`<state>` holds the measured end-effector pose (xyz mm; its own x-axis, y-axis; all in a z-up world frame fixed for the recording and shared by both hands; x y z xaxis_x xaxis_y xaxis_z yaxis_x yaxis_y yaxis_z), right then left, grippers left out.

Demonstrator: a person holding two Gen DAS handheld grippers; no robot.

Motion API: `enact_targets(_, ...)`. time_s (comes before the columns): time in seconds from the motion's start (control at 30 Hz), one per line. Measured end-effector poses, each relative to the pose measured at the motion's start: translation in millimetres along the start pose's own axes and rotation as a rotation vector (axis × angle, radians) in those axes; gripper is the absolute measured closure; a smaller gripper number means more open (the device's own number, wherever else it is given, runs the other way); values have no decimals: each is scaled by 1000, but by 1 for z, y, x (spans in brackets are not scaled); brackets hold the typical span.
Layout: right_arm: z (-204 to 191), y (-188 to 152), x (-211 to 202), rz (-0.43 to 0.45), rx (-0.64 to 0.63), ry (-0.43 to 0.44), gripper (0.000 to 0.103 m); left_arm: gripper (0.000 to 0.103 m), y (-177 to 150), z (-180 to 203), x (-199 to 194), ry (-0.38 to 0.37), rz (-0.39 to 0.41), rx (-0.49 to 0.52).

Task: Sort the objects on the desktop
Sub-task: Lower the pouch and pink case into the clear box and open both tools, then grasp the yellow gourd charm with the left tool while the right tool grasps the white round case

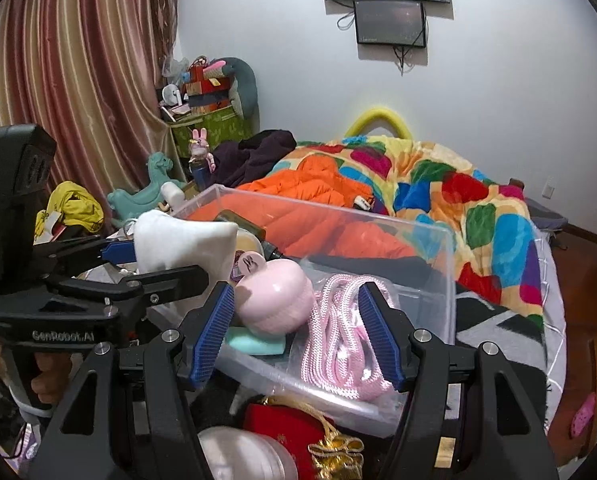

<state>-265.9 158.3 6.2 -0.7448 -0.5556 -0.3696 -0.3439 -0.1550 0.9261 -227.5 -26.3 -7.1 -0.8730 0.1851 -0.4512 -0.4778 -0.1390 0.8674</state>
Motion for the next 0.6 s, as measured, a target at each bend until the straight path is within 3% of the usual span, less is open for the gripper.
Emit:
enact_targets(0.23, -4, 1, -24, 27, -49, -25, 42, 28, 12, 2, -27, 5, 44, 22)
enact_targets(0.4, -15, -1, -43, 62, -110, -48, 33, 28, 14, -4, -49, 37, 65, 48)
enact_targets(0.6, -26, -6, -59, 82, -141, -31, 33, 28, 4, -15, -62, 90, 44, 83)
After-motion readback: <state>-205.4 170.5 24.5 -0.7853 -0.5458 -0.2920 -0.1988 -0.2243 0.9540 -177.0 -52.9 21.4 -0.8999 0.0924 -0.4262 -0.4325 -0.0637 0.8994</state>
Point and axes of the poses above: each gripper's, at about its wrist camera, not at the fingertips, and x roughly the way its jaws point, z to its right, y to its top, the point moved 1 cm from there along x, roughly the way its jaws point, and after that the axes turned 15 degrees about z, right-handed, at the moved point
